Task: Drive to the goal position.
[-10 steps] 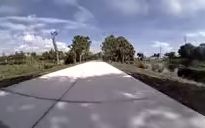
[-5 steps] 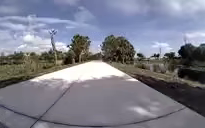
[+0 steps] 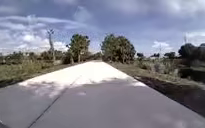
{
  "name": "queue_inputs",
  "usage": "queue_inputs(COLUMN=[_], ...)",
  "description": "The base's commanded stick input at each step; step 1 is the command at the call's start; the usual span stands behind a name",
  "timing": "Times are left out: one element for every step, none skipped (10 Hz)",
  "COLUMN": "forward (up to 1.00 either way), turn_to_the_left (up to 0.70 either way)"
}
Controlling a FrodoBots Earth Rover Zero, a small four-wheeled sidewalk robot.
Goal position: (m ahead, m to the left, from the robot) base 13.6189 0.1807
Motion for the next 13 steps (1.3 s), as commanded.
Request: queue_inputs(forward=[0.85,0.85,0.85,0.85,0.85,0.85,0.85,0.85,0.85,0.85,0.85,0.85,0.85], turn_to_the_left=[0.0,0.0,0.0,0.0,0.0,0.0,0.0,0.0,0.0,0.0,0.0,0.0,0.0])
